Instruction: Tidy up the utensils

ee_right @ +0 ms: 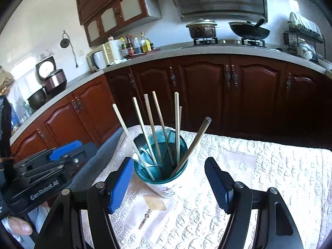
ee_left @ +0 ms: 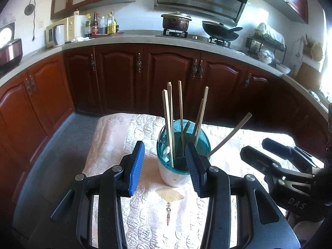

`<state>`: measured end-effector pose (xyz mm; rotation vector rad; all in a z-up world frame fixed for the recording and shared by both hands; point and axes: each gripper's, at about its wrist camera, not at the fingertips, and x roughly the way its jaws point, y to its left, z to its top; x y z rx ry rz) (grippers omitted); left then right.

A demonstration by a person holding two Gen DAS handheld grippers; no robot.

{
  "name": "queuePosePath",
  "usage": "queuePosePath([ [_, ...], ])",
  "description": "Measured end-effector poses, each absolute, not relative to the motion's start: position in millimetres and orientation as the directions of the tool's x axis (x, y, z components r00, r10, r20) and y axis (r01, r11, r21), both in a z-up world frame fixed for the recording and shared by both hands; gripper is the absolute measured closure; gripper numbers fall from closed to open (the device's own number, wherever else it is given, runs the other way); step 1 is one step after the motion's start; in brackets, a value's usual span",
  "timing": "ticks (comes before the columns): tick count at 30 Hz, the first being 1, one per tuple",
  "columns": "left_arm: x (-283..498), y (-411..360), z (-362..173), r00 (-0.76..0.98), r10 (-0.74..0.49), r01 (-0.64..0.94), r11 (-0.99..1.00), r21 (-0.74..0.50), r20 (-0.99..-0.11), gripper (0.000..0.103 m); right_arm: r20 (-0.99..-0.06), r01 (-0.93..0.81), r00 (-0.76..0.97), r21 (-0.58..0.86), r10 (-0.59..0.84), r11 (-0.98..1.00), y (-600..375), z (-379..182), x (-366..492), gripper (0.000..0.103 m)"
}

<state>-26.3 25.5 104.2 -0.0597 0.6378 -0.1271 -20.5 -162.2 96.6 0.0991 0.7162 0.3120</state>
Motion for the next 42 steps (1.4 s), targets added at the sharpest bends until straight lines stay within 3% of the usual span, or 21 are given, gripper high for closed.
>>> queuePosePath([
  [42, -35.0, 26.8, 105.6, 0.819, -0.078, 0.067, 0.997, -0.040, -0.569, 0.063, -0.667, -0.216, 0.700, 0.143, 0.255, 0.966, -150.9, 95.3, -16.9, 0.027],
])
